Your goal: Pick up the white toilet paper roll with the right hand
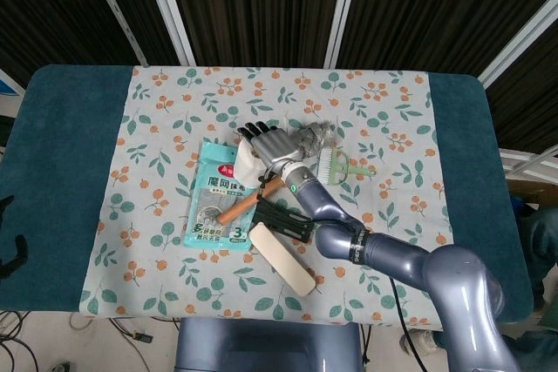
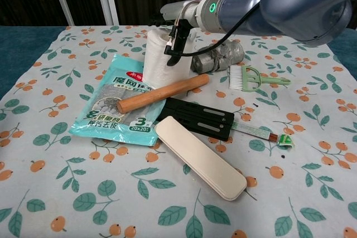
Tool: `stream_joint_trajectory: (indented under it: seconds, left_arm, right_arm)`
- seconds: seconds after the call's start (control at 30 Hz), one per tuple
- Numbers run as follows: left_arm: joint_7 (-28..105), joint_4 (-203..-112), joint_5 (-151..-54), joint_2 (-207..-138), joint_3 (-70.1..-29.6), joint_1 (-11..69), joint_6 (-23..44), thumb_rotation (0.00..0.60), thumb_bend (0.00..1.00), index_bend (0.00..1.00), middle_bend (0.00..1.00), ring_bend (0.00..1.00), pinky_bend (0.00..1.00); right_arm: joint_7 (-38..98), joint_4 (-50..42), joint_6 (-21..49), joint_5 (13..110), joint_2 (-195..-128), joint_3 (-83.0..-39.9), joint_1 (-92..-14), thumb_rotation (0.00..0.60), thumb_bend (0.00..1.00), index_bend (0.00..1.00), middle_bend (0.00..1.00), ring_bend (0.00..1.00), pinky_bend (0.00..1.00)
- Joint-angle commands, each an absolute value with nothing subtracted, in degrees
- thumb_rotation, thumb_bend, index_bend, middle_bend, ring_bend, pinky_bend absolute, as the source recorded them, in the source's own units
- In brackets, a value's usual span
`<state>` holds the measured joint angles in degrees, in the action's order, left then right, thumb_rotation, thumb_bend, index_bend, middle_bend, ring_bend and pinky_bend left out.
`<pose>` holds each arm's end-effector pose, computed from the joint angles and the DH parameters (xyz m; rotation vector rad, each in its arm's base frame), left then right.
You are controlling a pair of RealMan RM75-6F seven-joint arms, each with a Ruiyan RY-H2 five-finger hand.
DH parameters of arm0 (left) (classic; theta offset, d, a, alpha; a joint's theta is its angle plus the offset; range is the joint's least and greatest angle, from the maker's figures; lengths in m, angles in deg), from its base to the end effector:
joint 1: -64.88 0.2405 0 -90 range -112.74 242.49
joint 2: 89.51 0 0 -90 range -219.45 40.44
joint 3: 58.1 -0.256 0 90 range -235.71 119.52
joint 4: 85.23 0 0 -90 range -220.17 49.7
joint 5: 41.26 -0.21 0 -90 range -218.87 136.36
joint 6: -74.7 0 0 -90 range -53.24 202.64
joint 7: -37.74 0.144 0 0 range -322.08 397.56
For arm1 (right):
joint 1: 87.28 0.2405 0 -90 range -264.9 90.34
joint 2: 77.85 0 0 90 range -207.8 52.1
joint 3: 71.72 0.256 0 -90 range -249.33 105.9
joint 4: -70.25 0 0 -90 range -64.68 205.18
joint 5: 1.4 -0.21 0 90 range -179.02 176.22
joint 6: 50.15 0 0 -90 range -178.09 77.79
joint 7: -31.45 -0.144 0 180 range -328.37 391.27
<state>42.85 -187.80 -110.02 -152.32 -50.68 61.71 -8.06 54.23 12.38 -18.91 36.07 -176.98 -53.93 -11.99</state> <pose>-0.3171 0.1801 0.1668 -1.1006 -1.0893 -0.8079 0.0038 -0.4575 -0.0581 2.0137 -0.9651 0.8666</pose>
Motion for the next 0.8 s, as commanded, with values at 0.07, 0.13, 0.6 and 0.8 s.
stream_joint_trajectory:
  seconds: [0.07, 0.13, 0.6, 0.8]
  left_arm:
    - [42.8, -187.9, -110.0, -152.3, -50.7, 61.7, -8.0, 0.600, 0.57, 0.10, 0.01, 0.02, 0.00]
    - [42.7, -188.0, -110.0, -152.2, -50.7, 61.7, -8.0, 0.600, 0.57, 0.10, 0.01, 0.02, 0.00]
    - [42.5, -188.3, -109.8, -151.9, -50.9, 61.7, -7.5, 0.600, 0.57, 0.12, 0.01, 0.02, 0.00]
    - [42.6, -188.3, -109.9, -151.9, -51.0, 61.7, -7.6, 0.600, 0.57, 0.13, 0.01, 0.02, 0.00]
  right_arm:
    - [54.2, 10.8, -20.4, 35.4, -176.1, -55.4, -11.5, 0.600, 0.26, 0.06, 0.09, 0.04, 0.20]
    - [53.9, 10.8, -20.2, 35.5, -176.2, -55.7, -11.4, 0.600, 0.27, 0.07, 0.11, 0.07, 0.20]
    - [48.0, 8.7, -11.6, 42.4, -176.5, -54.4, -14.6, 0.600, 0.50, 0.40, 0.42, 0.44, 0.43]
    - [43.8, 3.8, -8.1, 46.0, -172.5, -52.8, -18.0, 0.600, 0.51, 0.41, 0.42, 0.45, 0.43]
